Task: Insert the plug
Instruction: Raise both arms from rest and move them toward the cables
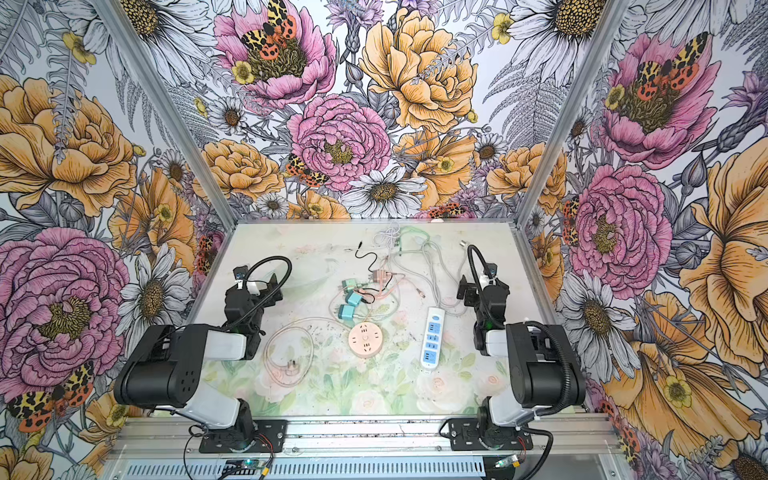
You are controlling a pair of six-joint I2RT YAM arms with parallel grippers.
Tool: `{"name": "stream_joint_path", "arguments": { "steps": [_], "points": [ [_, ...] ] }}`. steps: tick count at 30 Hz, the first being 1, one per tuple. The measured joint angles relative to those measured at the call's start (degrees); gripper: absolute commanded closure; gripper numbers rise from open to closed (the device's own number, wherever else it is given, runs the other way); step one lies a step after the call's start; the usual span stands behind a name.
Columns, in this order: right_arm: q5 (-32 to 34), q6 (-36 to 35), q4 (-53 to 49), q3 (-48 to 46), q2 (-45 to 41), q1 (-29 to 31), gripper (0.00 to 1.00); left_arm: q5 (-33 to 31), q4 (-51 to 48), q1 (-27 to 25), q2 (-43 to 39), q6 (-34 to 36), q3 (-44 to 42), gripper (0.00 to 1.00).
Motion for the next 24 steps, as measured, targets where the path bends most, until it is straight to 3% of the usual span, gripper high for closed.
{"name": "stream_joint_path", "arguments": {
  "steps": [24],
  "points": [
    [0.2,0.0,0.0,0.0,0.0,0.0,0.01,3.08,-0.44,0.02,0.0,1.49,0.59,0.01]
  ]
}}
